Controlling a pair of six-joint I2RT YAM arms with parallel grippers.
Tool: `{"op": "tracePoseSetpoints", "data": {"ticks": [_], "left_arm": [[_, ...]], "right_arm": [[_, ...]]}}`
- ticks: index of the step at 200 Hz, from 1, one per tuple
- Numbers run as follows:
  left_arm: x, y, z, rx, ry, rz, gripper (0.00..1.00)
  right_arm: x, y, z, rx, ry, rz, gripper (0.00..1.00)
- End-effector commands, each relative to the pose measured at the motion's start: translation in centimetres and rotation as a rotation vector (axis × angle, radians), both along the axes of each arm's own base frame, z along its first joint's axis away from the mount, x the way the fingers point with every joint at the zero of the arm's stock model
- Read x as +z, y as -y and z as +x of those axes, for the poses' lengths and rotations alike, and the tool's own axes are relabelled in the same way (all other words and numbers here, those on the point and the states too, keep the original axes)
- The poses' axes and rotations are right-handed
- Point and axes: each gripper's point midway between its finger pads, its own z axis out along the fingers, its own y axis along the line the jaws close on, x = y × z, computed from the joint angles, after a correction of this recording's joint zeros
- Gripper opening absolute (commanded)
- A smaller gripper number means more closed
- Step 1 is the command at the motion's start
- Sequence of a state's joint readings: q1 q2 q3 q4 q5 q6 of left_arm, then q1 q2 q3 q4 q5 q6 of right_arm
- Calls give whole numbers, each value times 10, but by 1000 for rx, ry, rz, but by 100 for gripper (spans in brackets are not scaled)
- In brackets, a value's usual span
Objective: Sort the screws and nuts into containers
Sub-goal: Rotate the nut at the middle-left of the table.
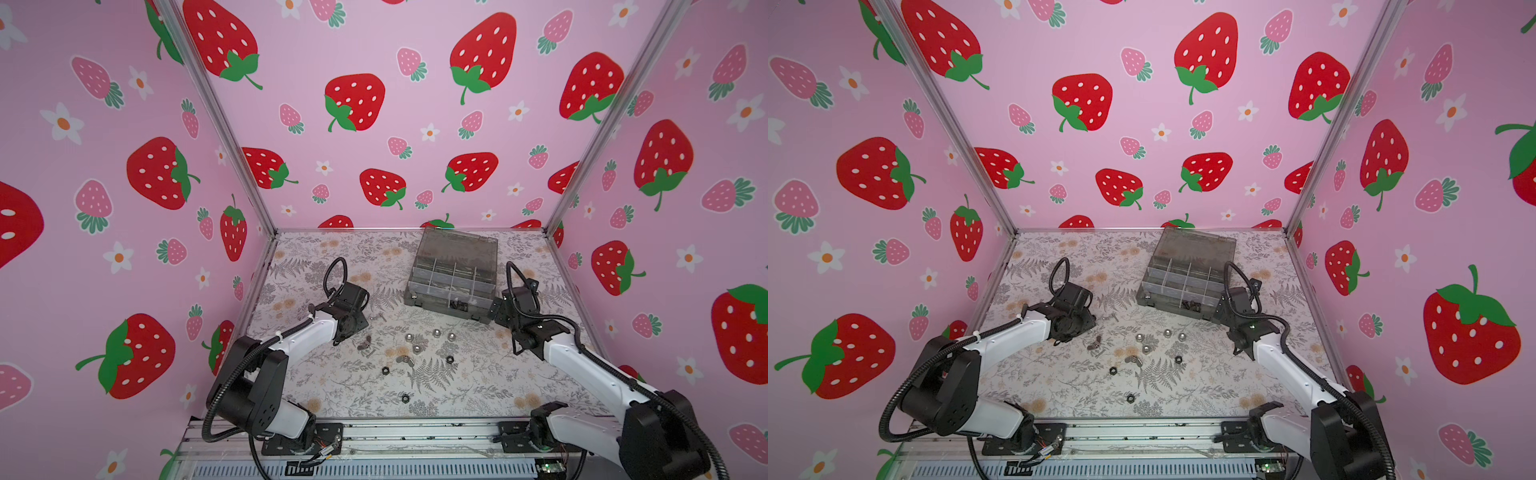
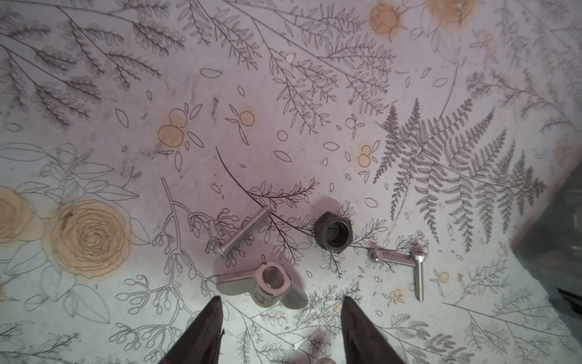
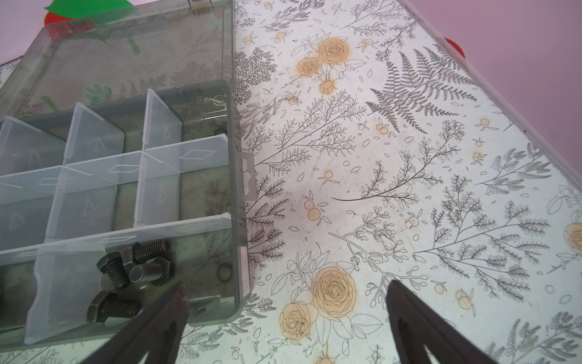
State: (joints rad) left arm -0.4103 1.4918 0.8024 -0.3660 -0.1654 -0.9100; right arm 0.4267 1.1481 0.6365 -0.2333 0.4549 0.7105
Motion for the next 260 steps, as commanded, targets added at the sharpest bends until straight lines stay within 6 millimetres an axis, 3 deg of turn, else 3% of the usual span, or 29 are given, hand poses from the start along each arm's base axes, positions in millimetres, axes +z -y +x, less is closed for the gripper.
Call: {"op": "tracePoseSetpoints", "data": {"ticks": [1,108,200,260], "left_arm": [[-5,5,3,33,-9,-39,60],[-23,9,0,43,-55,-47,56],[-26,-14,4,54,-84,74,48],[-33,-13,8,31,-105,90,45]], "right_arm": [[7,1,5,-25,14,19,100],[4,-1,6,-20,8,27,100],[3,-2,6,-20,5,27,100],[1,-2,7,-20,-2,26,100]]}}
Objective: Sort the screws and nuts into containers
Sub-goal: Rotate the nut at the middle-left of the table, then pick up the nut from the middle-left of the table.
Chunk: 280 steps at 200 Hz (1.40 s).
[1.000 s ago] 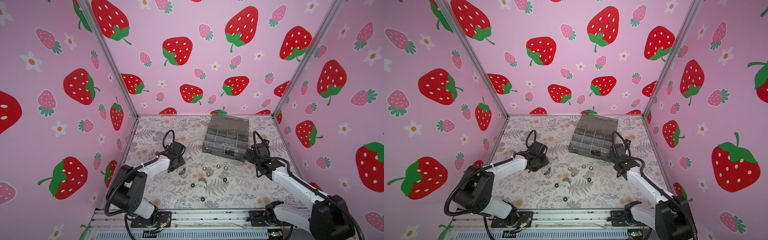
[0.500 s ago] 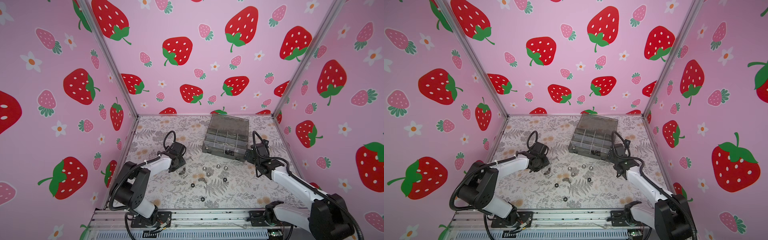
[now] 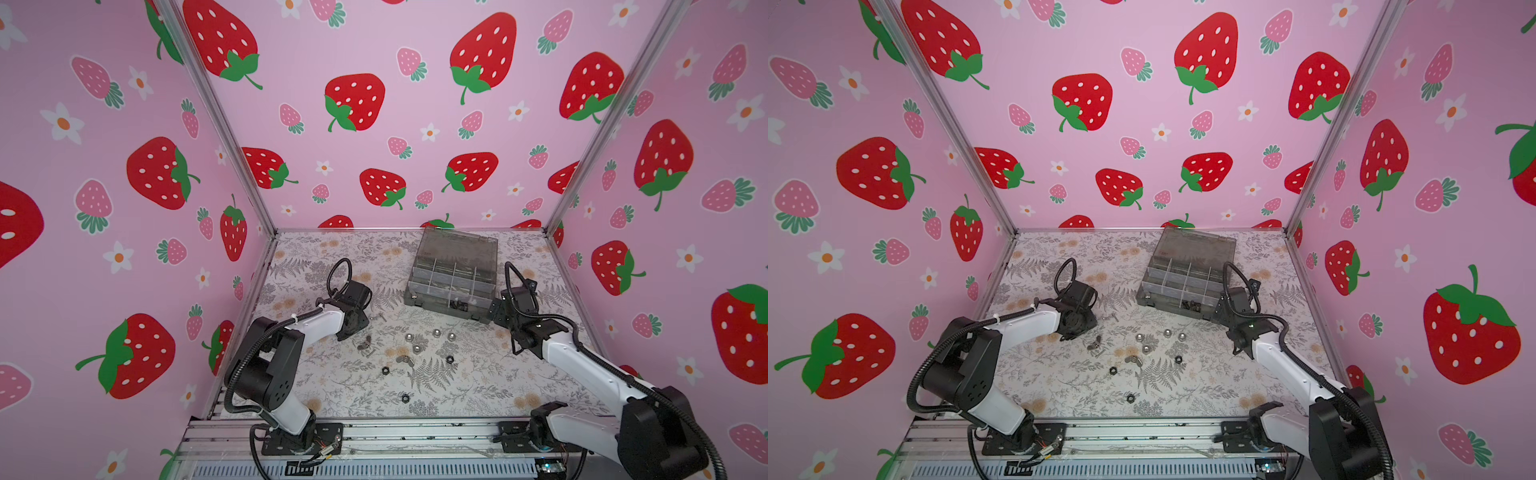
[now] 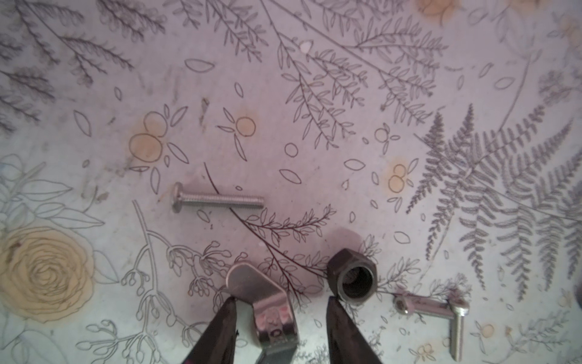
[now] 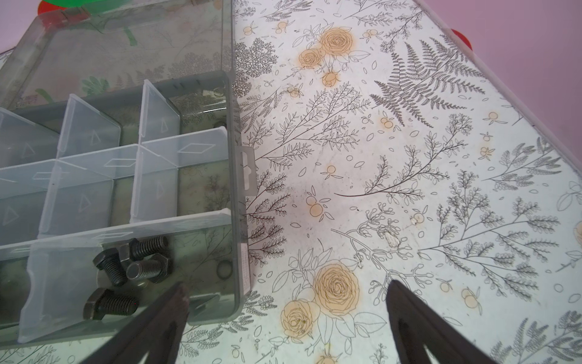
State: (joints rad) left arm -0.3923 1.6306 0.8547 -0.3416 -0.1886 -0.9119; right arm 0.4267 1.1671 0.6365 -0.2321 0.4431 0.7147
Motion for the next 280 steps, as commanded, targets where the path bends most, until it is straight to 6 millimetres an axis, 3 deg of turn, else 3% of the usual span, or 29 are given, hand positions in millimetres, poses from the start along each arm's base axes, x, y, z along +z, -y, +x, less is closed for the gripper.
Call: {"op": "tracePoseSetpoints", "data": {"ticks": [1,100,181,208,246,280], "left_arm": [[-10,-8,-7,3,-58,47,45],[-4,-10,-9,-21,-47,67,20],[8,-4,-11,-48,-27,73,11],[20,1,-8,-66,6,67,9],[50,23,7,-146,84,40,8],[77,65,29,-276,169,-5,8]], "right_arm": [[7,0,7,-26,17,22,100],[12,0,7,-28,24,27,100],[14,0,7,-29,30,31,100],[13,0,6,-30,28,30,100],[14,1,6,-37,32,33,100],[12,2,5,-44,33,36,100]]}}
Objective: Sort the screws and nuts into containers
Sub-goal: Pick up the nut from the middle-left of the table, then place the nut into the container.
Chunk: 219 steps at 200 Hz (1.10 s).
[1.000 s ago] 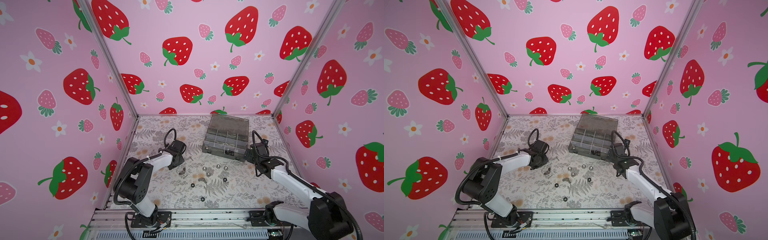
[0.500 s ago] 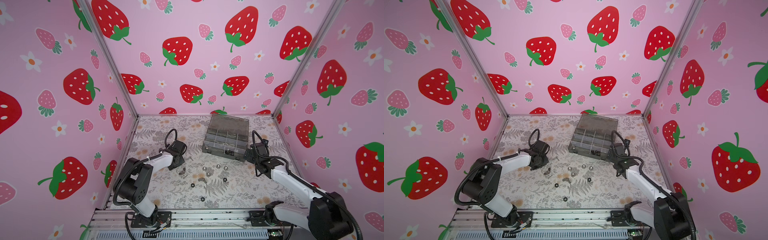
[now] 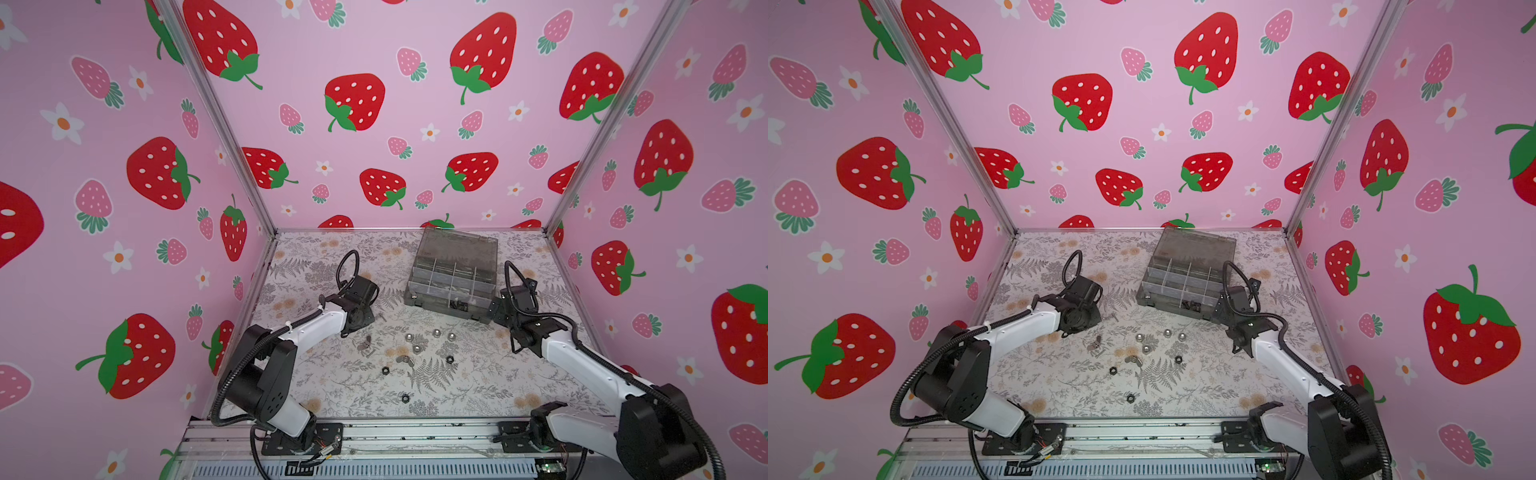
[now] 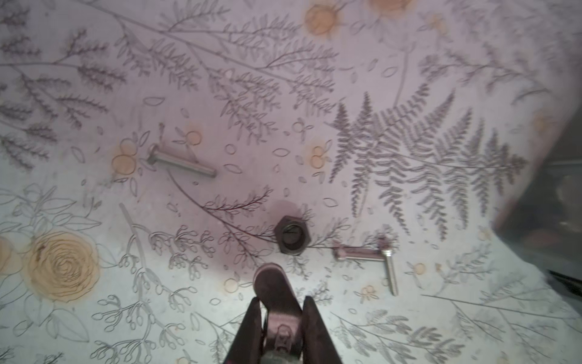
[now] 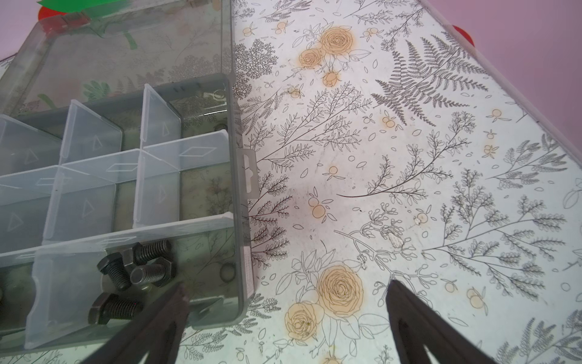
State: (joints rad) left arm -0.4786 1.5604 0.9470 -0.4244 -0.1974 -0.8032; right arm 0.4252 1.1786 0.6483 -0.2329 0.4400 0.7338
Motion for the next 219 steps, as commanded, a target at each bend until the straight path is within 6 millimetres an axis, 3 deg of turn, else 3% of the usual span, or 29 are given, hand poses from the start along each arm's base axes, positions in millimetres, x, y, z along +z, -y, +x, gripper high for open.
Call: {"op": "tracePoseSetpoints", "data": {"ticks": [1,57,83,100,125,170,219], "left_arm": [[33,33,24,-102,94,-32,8],[61,145,61,-350,180,-135,8],[61,192,73,-451,180,-148,8],[58,212,80,-489,174,-157,8],[46,227,87,-512,154,-157,8],[27,236,92,-523,119,-159,11],[30,239,91,-542,128,-158,40]], "right_arm": [[11,3,3,-32,32,20,100],[15,5,0,-42,52,32,100],[19,7,-2,-45,60,32,100],[21,8,-3,-48,65,30,100],[24,10,-4,-52,73,26,100],[24,11,-4,-56,78,28,100],[23,9,-3,-52,76,30,99]]}}
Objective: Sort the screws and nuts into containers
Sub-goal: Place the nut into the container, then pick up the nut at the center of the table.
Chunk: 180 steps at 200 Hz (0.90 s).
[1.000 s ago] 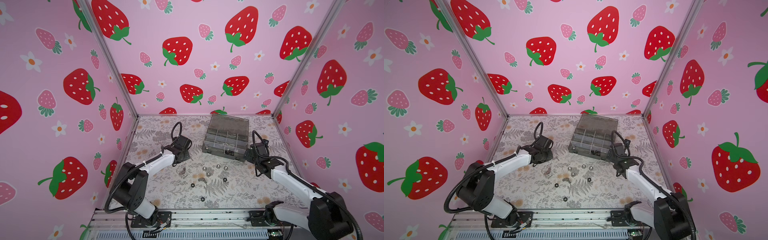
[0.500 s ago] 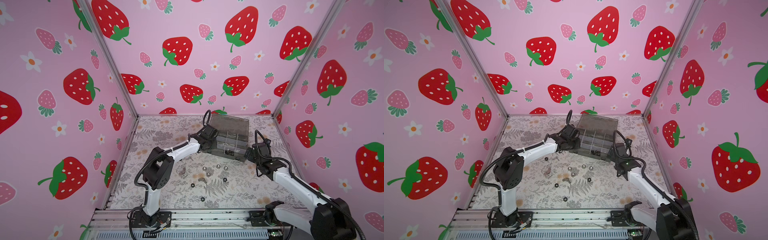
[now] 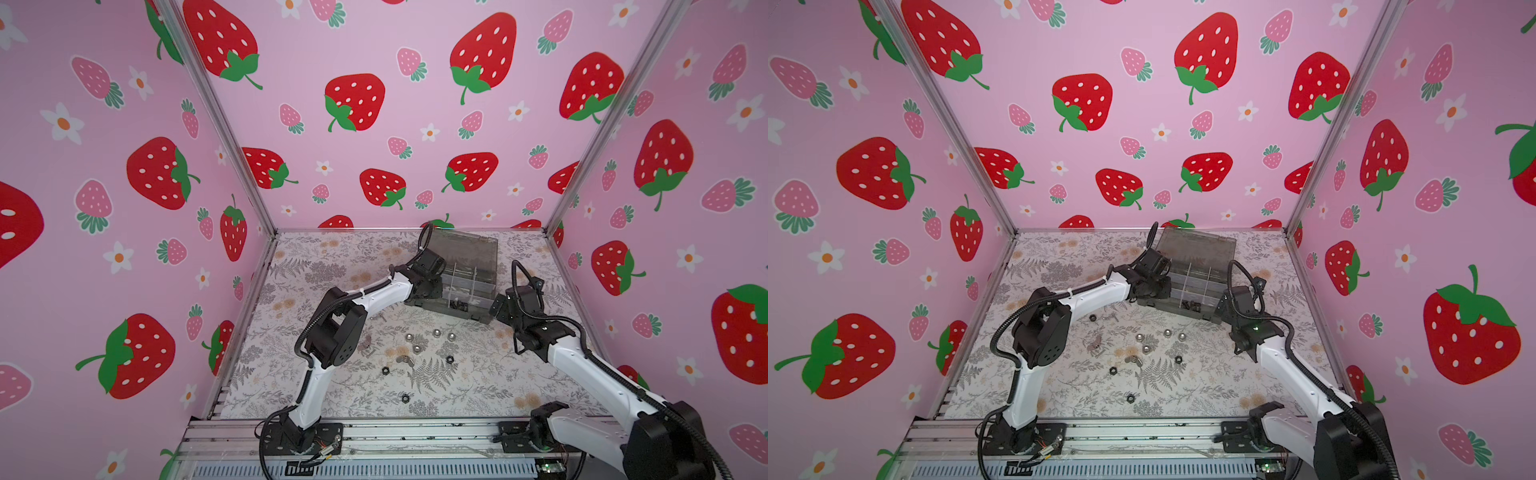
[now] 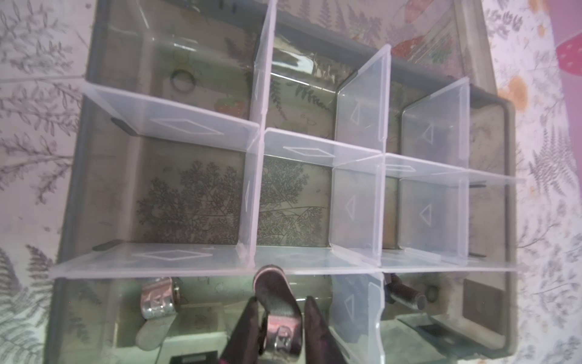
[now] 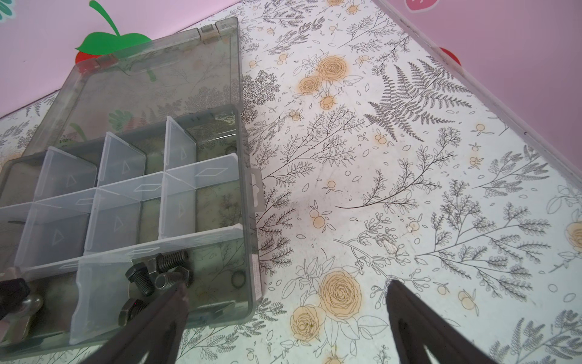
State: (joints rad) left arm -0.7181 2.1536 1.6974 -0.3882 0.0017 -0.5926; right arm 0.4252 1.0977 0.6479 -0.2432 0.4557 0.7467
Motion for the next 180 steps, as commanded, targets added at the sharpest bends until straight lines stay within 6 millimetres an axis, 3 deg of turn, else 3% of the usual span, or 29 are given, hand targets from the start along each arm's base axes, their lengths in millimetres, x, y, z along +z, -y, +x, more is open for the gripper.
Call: {"op": "tracePoseSetpoints", "data": {"ticks": [1,57,101,129,180], "left_arm": [[15,6,2,-21,22,-11,41],[49,-3,-8,-28,62,-30,47],[75,-38,-26,20,118,12,52],[72,-75,-46,69,127,93,54],[40,-146,-92,137,54,241,55]], "right_arm": [[1,6,-1,-33,5,3,100],[3,5,0,-29,16,8,100],[2,3,3,-24,14,10,100],[0,3,2,-27,10,12,100],[-2,2,1,-20,-1,6,100]]}}
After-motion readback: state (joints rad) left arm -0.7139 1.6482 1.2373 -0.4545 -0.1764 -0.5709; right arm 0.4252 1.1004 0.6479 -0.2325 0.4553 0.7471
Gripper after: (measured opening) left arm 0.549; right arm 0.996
